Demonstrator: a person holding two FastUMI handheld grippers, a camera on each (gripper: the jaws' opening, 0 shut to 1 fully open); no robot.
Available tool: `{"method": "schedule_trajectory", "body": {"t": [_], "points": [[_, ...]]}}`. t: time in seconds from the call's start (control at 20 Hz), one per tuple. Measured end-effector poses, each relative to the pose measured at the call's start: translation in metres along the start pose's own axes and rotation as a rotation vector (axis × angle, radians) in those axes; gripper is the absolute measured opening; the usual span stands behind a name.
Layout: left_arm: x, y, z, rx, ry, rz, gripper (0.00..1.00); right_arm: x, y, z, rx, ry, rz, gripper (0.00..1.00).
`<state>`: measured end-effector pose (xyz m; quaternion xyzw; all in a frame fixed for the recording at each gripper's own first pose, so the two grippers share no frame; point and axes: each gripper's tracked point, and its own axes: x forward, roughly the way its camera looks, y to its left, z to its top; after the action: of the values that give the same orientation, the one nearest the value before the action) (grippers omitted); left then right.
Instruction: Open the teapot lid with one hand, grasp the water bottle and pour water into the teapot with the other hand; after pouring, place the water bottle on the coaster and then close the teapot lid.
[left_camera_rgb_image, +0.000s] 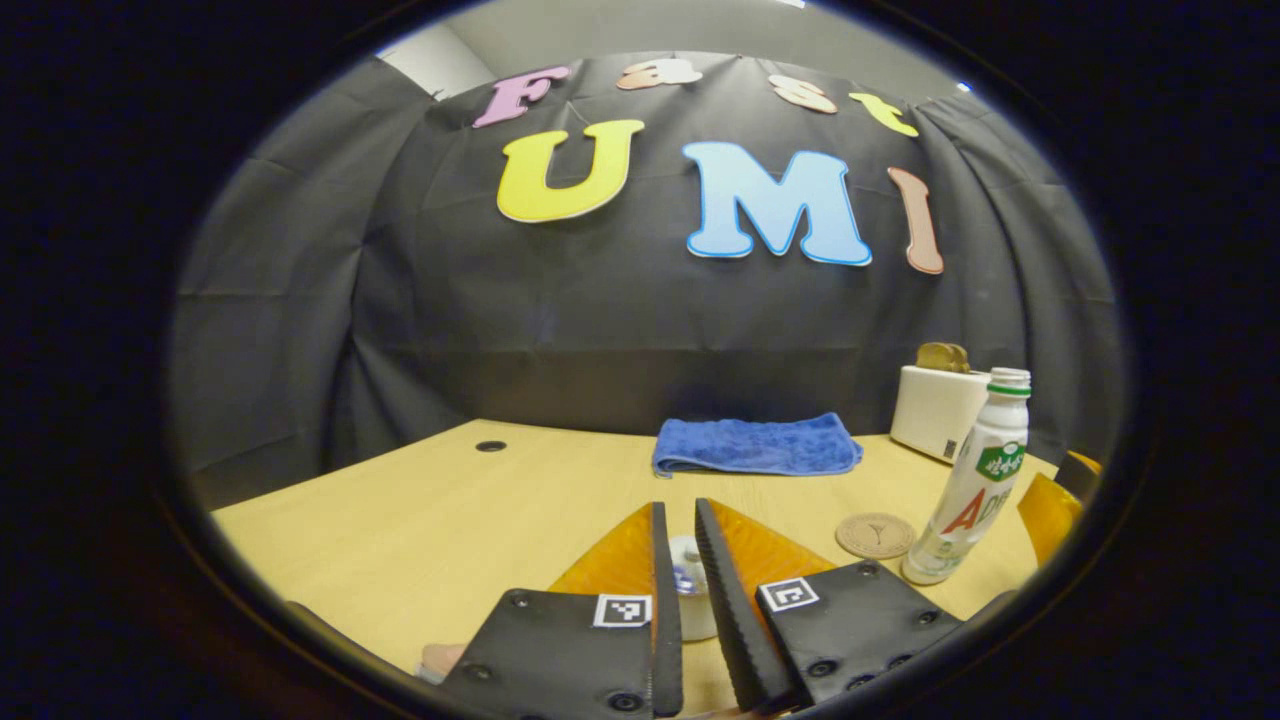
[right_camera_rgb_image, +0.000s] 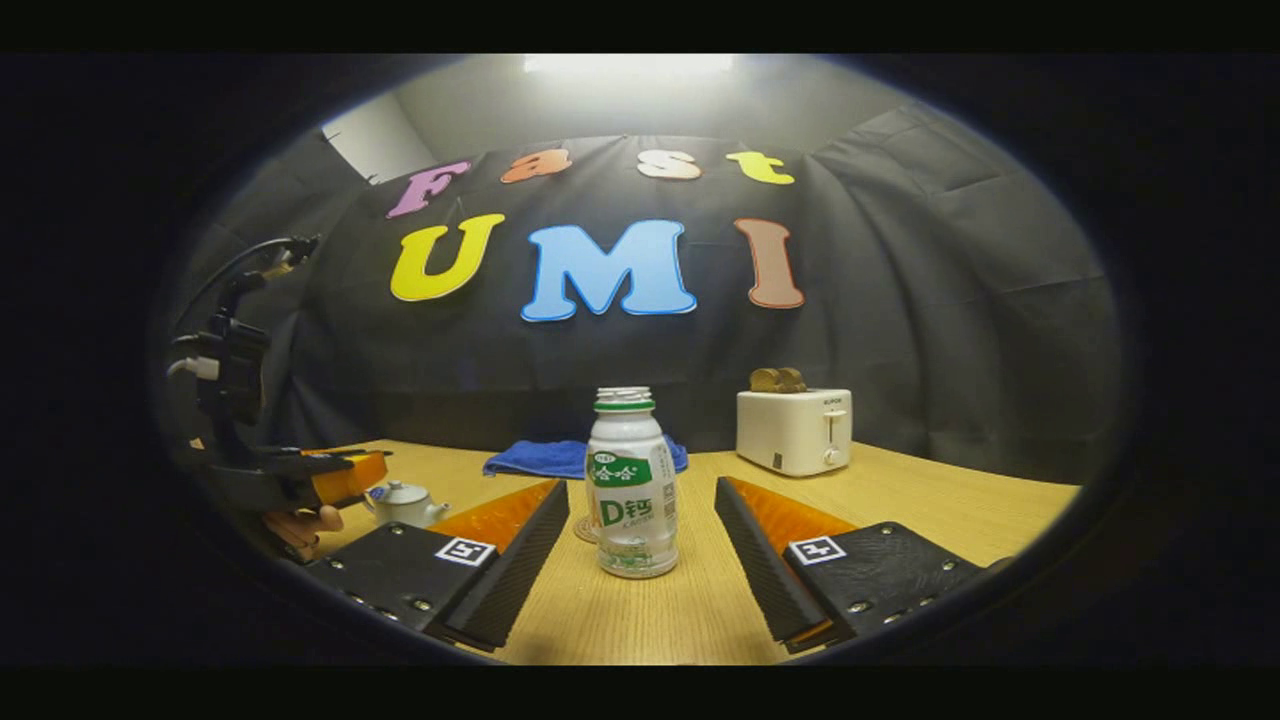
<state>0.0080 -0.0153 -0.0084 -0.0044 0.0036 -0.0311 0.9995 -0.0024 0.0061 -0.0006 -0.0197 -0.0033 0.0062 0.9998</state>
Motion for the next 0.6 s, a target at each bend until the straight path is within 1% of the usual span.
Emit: {"method": "schedule_trajectory", "body": {"t": [0.1, 0.25, 0.3, 0.35, 0.6], "points": [[0.004, -0.003, 0.003, 0.020, -0.014, -0.001, 0.25, 0.001, -0.001, -0.001, 0.010, 0.006, -0.001, 0.91], [0.010, -0.008, -0.001, 0.036, -0.011, -0.005, 0.25, 0.002, -0.003, -0.005, 0.025, 0.024, -0.005, 0.91], [0.011, -0.008, -0.003, 0.042, -0.006, -0.002, 0.13, 0.002, -0.003, -0.005, 0.030, 0.028, -0.005, 0.91], [0.013, -0.008, -0.006, 0.049, -0.001, 0.001, 0.25, 0.002, -0.004, -0.006, 0.034, 0.030, -0.007, 0.91], [0.022, -0.009, -0.017, 0.079, 0.025, 0.017, 0.25, 0.003, -0.006, -0.007, 0.051, 0.040, -0.007, 0.91]]}}
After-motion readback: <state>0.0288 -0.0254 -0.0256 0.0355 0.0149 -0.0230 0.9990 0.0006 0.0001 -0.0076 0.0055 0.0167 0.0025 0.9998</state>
